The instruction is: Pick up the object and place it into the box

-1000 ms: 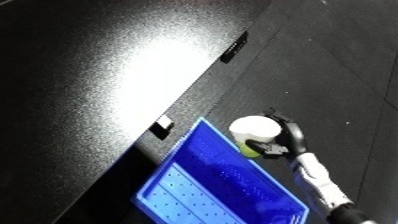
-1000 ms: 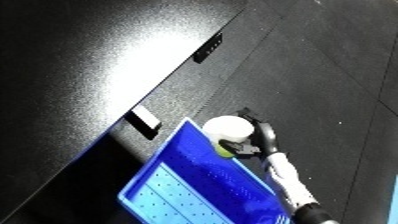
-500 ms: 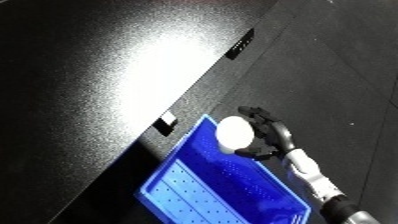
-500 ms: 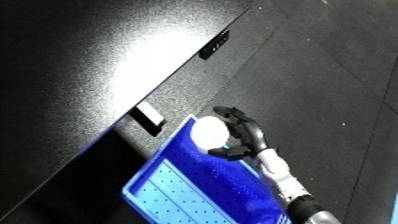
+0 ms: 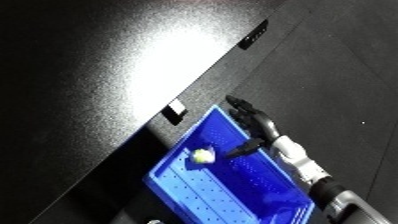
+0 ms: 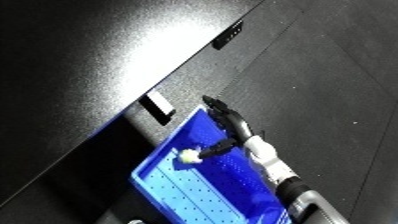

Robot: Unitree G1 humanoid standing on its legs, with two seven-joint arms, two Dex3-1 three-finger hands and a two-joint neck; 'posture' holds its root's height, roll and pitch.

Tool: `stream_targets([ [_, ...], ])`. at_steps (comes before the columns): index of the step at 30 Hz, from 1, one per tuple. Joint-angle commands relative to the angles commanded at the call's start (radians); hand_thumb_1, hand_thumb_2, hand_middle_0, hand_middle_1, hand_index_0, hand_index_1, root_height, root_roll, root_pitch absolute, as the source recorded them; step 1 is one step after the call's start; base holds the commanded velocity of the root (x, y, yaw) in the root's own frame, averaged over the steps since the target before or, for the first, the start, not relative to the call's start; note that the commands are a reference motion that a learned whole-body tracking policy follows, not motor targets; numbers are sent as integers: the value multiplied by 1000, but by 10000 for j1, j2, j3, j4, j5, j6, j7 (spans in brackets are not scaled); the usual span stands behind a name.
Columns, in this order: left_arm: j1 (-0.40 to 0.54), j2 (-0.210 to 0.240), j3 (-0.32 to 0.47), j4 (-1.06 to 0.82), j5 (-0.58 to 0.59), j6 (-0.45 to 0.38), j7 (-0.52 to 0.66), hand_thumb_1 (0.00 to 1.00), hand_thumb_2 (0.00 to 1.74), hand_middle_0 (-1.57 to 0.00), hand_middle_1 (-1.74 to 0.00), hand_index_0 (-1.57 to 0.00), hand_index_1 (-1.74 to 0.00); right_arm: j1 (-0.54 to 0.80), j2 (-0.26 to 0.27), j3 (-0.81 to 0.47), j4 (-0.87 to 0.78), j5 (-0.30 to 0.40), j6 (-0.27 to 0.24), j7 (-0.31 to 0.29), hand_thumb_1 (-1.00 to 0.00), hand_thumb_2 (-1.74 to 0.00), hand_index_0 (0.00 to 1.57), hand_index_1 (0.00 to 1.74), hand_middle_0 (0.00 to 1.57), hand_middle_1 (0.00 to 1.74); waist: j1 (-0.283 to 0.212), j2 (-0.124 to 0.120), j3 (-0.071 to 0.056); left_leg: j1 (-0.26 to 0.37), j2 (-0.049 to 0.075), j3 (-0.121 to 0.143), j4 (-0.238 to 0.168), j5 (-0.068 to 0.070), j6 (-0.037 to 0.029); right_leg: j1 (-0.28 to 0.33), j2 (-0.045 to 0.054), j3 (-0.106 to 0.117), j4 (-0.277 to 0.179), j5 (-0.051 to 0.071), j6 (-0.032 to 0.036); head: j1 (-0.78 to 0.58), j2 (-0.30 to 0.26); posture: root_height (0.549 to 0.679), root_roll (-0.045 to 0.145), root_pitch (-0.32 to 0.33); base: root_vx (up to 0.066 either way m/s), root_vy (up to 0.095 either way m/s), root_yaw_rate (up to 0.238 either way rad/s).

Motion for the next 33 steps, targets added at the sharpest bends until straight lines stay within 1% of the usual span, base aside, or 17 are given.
stream_targets([
  [4,-85,67,-55,-117,188,-256,137,0,0,0,0,0,0,-169,228,526,-404,-290,459,417,0,0,0,0,0,0,216,-77,-30,4,14,-92,-8,23,-27,82,-131,-71,16,-42,6,-1177,-152,615,78,-9,-12,-60,143],
  [6,-128,118,-54,-169,310,-441,308,0,0,0,0,0,0,-226,345,786,-529,-296,722,535,0,0,0,0,0,0,340,-134,-50,-11,24,-152,-24,56,-35,115,-205,-126,-7,-31,22,-1805,-154,615,77,-11,-16,-82,152],
  [9,-196,191,-32,-201,515,-651,560,0,0,0,0,0,0,-326,545,1151,-539,-324,1043,702,0,0,0,0,0,0,549,-238,-81,-58,37,-267,-42,118,-56,174,-319,-233,-78,9,65,-2555,-206,616,76,-13,-13,-102,140],
  [12,-234,278,-26,-201,738,-830,735,0,0,0,0,0,0,-494,741,1517,-374,-602,1029,559,0,0,0,0,0,0,764,-346,-121,-131,62,-398,-60,191,-55,213,-420,-359,-97,25,109,-3258,-204,616,72,-15,-8,-109,108],
  [14,-243,349,-44,-199,860,-952,789,0,0,0,0,0,0,-633,835,1719,-294,-639,989,500,0,0,0,0,0,0,889,-396,-139,-200,73,-475,-57,240,-51,223,-479,-440,-66,6,128,-3748,-194,616,69,-16,-11,-89,86],
  [17,-276,459,-62,-218,931,-1028,811,0,0,0,0,0,0,-798,956,1949,-164,-591,1131,704,0,0,0,0,0,0,1053,-433,-164,-304,76,-575,-5,294,-47,228,-582,-551,-9,-20,164,-4656,-45,615,66,-17,-7,-70,84],
  [20,-304,547,-59,-238,994,-1016,810,0,0,0,0,0,0,-916,1065,2178,91,-757,1359,933,0,0,0,0,0,0,1208,-463,-189,-358,91,-655,83,316,-28,272,-705,-661,36,-37,199,-5588,178,615,63,-22,9,-64,110],
  [25,-340,626,-56,-267,1157,-955,813,0,0,0,0,0,0,-1009,1213,2444,653,-817,1876,1274,0,0,0,0,0,0,1448,-498,-235,-387,89,-766,208,376,-14,342,-865,-813,124,-48,240,-7433,467,614,61,-32,27,-57,144],
  [28,-387,641,-86,-268,1323,-985,919,0,0,0,0,0,0,-1030,1399,2573,1056,-912,2023,1119,0,0,0,0,0,0,1589,-503,-253,-400,54,-835,238,448,-17,358,-939,-900,178,-35,281,-8450,533,613,59,-38,33,-55,180],
  [29,-410,643,-105,-271,1363,-1013,978,0,0,0,0,0,0,-1046,1478,2616,1198,-928,2023,1033,0,0,0,0,0,0,1640,-496,-257,-405,40,-857,231,485,-20,358,-965,-932,197,-31,298,-8897,543,612,59,-39,26,-51,200],
  [33,-513,659,-167,-290,1404,-1109,1095,0,0,0,0,0,0,-1072,1814,2745,1672,-829,1935,771,0,0,0,0,0,0,1829,-444,-236,-432,-34,-939,156,649,-35,350,-1069,-1053,282,-15,375,-9828,620,611,57,-44,15,-34,199],
])
